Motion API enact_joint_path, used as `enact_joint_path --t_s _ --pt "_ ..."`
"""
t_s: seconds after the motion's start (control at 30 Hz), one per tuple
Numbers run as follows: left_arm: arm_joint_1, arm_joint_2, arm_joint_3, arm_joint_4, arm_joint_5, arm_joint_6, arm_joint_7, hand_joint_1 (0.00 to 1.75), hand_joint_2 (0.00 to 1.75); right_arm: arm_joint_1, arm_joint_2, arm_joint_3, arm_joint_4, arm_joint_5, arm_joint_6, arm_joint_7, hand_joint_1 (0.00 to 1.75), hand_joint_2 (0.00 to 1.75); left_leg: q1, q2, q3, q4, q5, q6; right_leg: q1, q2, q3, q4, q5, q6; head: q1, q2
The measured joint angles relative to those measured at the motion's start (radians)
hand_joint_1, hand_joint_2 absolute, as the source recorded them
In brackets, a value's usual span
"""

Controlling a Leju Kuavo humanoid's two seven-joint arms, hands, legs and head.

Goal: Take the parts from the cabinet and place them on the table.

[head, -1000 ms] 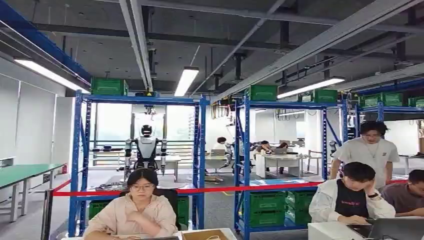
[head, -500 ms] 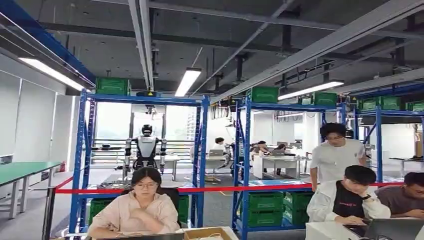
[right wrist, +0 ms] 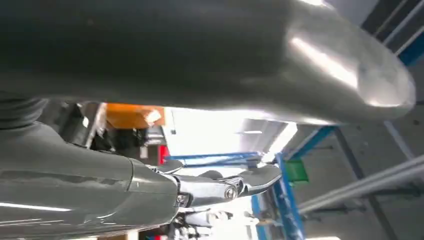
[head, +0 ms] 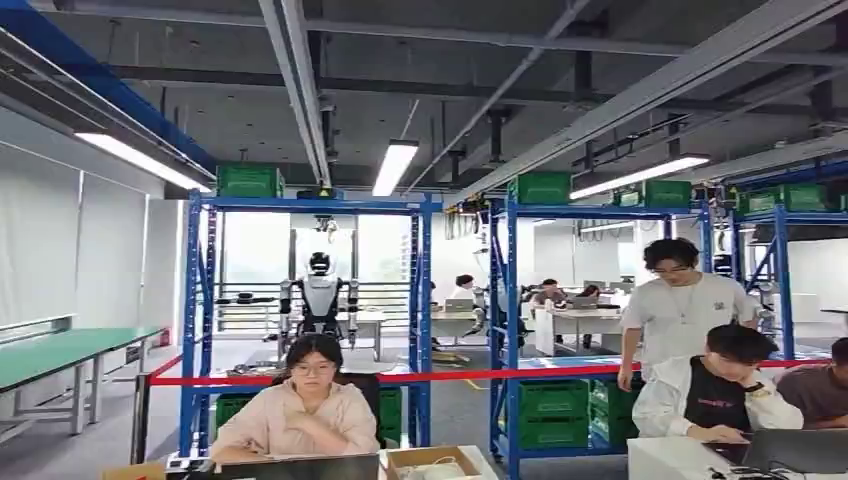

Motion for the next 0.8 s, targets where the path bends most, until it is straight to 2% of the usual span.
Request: enact_joint_path --t_s 0.03,0.07,0.13,0.17,0.2,0.23,0.27,0.3,0.33,0.37,0.4,0.43,0.47,0.5,0.53,0.57,0.6,0.67,0.7,0.73,0.77,0.8 --pt "-0.003 0.0 0.0 0.0 0.0 0.0 0.0 0.0 0.0 0.0 -0.001 0.0 0.0 0.0 0.001 0.0 0.0 0.0 -0.008 0.036 0.06 -0.082 -0.014 0.003 0.005 -0.007 -0.01 0.012 0.0 0.003 0.0 0.0" --pt "-0.007 0.0 0.0 -0.002 0.0 0.0 -0.001 0.0 0.0 0.001 -0.004 0.0 0.0 0.0 0.002 -0.001 0.0 0.0 -0.011 0.037 0.076 -0.124 -0.031 0.01 0.005 -0.015 -0.016 0.019 0.004 0.008 0.0 0.0" --pt "-0.008 0.0 0.001 -0.003 0.0 0.0 -0.002 0.0 0.0 0.002 -0.007 0.001 0.002 -0.002 0.005 -0.003 0.0 0.0 -0.015 0.022 0.065 -0.125 -0.029 0.013 0.004 -0.031 -0.022 0.021 0.018 0.018 0.0 0.0" --pt "-0.004 0.0 0.002 -0.003 0.0 0.0 -0.001 0.0 0.0 0.004 -0.007 0.001 0.002 0.002 0.003 -0.002 0.0 0.0 -0.013 0.017 0.058 -0.129 -0.022 0.02 0.005 -0.036 -0.026 0.022 0.025 0.024 0.0 0.0" --pt "-0.002 -0.002 0.003 -0.003 0.0 0.0 -0.002 0.0 0.0 0.007 -0.009 0.001 0.003 0.01 -0.002 0.002 0.0 0.0 -0.005 0.017 0.05 -0.134 -0.011 0.031 0.002 -0.011 -0.033 0.029 0.01 0.032 0.0 0.0" --pt "-0.002 -0.003 0.004 -0.003 -0.001 0.0 0.001 0.0 0.0 0.013 -0.01 0.001 0.005 0.017 -0.005 0.004 0.0 0.0 -0.004 0.015 0.038 -0.133 0.0 0.037 -0.001 0.033 -0.044 0.053 -0.035 0.042 0.0 0.0" --pt "-0.004 -0.003 0.005 -0.004 -0.001 0.0 0.001 0.0 0.0 0.019 -0.014 0.001 0.007 0.019 -0.005 0.003 0.0 0.0 -0.005 0.014 0.025 -0.133 0.011 0.046 -0.007 0.052 -0.057 0.105 -0.092 0.046 0.0 0.0" --pt "-0.006 -0.003 0.005 -0.006 -0.001 0.0 0.001 0.0 0.0 0.027 -0.016 0.001 0.011 0.019 -0.005 0.0 0.0 0.0 -0.007 0.009 0.012 -0.133 0.021 0.049 -0.011 0.058 -0.073 0.176 -0.148 0.05 0.0 0.0" --pt "-0.007 -0.004 0.007 -0.006 -0.001 0.0 0.001 0.0 0.0 0.035 -0.018 0.001 0.016 0.019 -0.005 -0.005 0.0 0.0 -0.009 0.006 0.0 -0.133 0.032 0.05 -0.015 0.06 -0.085 0.245 -0.185 0.055 0.0 0.0" --pt "-0.006 -0.004 0.008 -0.008 -0.001 0.0 0.001 0.0 0.0 0.042 -0.02 0.001 0.025 0.019 -0.005 -0.009 0.0 0.0 -0.01 0.004 -0.012 -0.132 0.041 0.049 -0.018 0.06 -0.086 0.288 -0.189 0.058 0.0 0.0" --pt "-0.005 -0.004 0.01 -0.008 -0.002 0.0 0.001 0.0 0.0 0.05 -0.021 0.001 0.032 0.019 -0.005 -0.011 0.0 0.0 -0.01 0.003 -0.026 -0.131 0.051 0.048 -0.021 0.06 -0.071 0.297 -0.165 0.061 0.0 0.0" --pt "-0.005 -0.005 0.013 -0.009 -0.002 0.0 0.001 0.0 0.0 0.06 -0.021 0.001 0.04 0.019 -0.005 -0.014 0.0 0.0 -0.01 0.001 -0.039 -0.131 0.062 0.045 -0.024 0.06 -0.04 0.267 -0.125 0.064 0.0 0.0" --pt "-0.004 -0.005 0.017 -0.009 -0.002 0.0 0.001 0.0 0.0 0.068 -0.021 0.002 0.045 0.019 -0.005 -0.017 0.0 0.0 -0.01 0.0 -0.051 -0.131 0.071 0.043 -0.025 0.06 0.006 0.206 -0.089 0.065 0.0 0.0" --pt "-0.005 -0.006 0.019 -0.009 -0.003 0.0 0.001 0.0 0.0 0.074 -0.021 0.002 0.049 0.024 -0.006 -0.017 0.0 0.0 -0.01 -0.002 -0.06 -0.131 0.08 0.039 -0.026 0.062 0.064 0.123 -0.07 0.063 0.0 0.0" --pt "-0.004 -0.006 0.02 -0.009 -0.003 0.0 0.001 0.0 0.0 0.078 -0.021 0.002 0.055 0.034 -0.01 -0.017 0.0 0.0 -0.01 -0.002 -0.066 -0.13 0.088 0.034 -0.026 0.069 0.137 0.026 -0.077 0.057 0.0 0.0" --pt "-0.004 -0.008 0.022 -0.009 -0.007 0.0 0.0 0.0 0.0 0.082 -0.021 0.003 0.06 0.042 -0.014 -0.018 0.0 0.0 -0.014 -0.003 -0.068 -0.127 0.093 0.029 -0.021 0.07 0.183 -0.057 -0.082 0.049 0.0 0.0" --pt "-0.004 -0.009 0.025 -0.009 -0.008 0.0 0.0 0.0 0.0 0.088 -0.022 0.003 0.068 0.05 -0.016 -0.018 0.0 0.0 -0.013 -0.004 -0.072 -0.129 0.105 0.023 -0.02 0.07 0.191 -0.071 -0.092 0.045 0.0 0.0" --pt "-0.004 -0.011 0.03 -0.009 -0.01 0.0 -0.002 0.0 0.0 0.102 -0.022 0.003 0.099 0.064 -0.029 -0.017 0.0 0.0 -0.006 -0.004 -0.079 -0.131 0.123 0.01 -0.011 0.069 0.182 -0.072 -0.086 0.037 0.0 0.0" --pt "-0.001 -0.012 0.034 -0.01 -0.012 0.0 -0.002 0.0 0.0 0.107 -0.022 0.002 0.114 0.08 -0.045 -0.017 0.0 0.0 -0.003 -0.008 -0.088 -0.123 0.114 0.004 -0.02 0.064 0.173 -0.081 -0.072 0.02 0.0 0.0" --pt "0.001 -0.013 0.037 -0.01 -0.013 0.0 -0.002 0.0 0.0 0.108 -0.023 0.003 0.14 0.11 -0.072 -0.017 0.0 0.0 -0.003 -0.013 -0.095 -0.107 0.074 0.004 -0.018 0.059 0.162 -0.079 -0.062 0.009 0.0 0.0" --pt "0.003 -0.017 0.042 -0.01 -0.018 0.0 -0.003 0.0 0.0 0.112 -0.023 0.003 0.163 0.134 -0.096 -0.017 0.0 0.0 -0.003 -0.013 -0.11 -0.054 0.008 0.004 -0.016 0.058 0.147 -0.077 -0.052 0.0 0.0 0.0" --pt "0.003 -0.019 0.044 -0.011 -0.019 0.0 -0.003 0.0 0.0 0.118 -0.024 0.003 0.192 0.156 -0.116 -0.015 0.0 0.0 -0.003 -0.014 -0.127 0.023 -0.058 0.003 -0.012 0.057 0.133 -0.075 -0.042 0.0 0.0 0.0"
